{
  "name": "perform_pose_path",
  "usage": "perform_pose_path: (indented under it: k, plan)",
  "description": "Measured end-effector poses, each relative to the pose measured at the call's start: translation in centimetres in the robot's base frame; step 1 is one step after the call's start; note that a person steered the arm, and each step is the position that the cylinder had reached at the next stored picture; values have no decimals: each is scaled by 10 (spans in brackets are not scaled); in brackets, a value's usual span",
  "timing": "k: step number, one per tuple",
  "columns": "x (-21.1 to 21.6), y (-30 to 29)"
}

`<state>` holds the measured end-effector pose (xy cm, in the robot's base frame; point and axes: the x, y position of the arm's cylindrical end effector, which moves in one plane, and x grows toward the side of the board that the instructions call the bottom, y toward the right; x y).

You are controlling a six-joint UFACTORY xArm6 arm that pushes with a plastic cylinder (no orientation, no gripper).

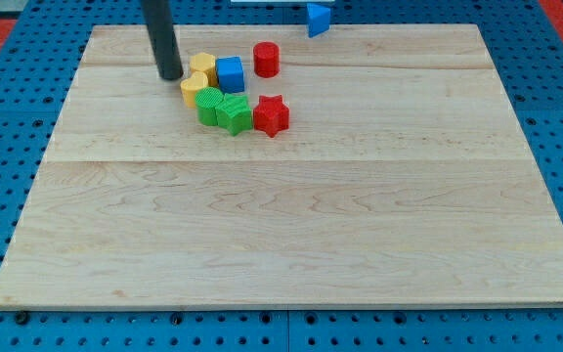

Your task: Nudge blue cube

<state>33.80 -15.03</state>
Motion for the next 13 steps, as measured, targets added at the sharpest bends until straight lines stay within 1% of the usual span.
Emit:
perform_pose_path:
  k: [1, 3, 4, 5, 6, 7, 8, 9, 10, 11, 13]
  plan:
    - [85, -6]
    - [171, 59]
    - [196, 118]
    - [198, 230]
    - [149, 272]
    - [97, 263]
    - [61, 241]
    - [36, 221]
    - [19, 170]
    - [2, 163]
    - [-16, 121]
